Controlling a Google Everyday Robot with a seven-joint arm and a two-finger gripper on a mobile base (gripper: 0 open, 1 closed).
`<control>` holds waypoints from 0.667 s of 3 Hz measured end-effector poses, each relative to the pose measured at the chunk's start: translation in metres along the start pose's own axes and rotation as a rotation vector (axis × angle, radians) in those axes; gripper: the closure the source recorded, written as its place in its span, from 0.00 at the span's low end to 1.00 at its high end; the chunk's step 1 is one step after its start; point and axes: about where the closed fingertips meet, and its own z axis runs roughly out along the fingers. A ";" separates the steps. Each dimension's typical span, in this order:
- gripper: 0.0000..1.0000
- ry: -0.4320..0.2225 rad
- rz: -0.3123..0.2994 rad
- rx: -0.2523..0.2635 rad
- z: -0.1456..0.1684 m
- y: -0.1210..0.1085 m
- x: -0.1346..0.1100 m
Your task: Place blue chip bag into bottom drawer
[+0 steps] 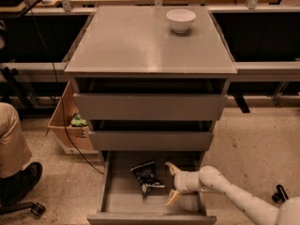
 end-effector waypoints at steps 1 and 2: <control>0.00 0.091 -0.021 0.134 -0.074 -0.009 -0.022; 0.00 0.074 -0.027 0.093 -0.061 0.009 -0.028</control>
Offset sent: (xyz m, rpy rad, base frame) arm -0.0005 -0.0417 0.0508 -0.0654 -0.0812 -0.1018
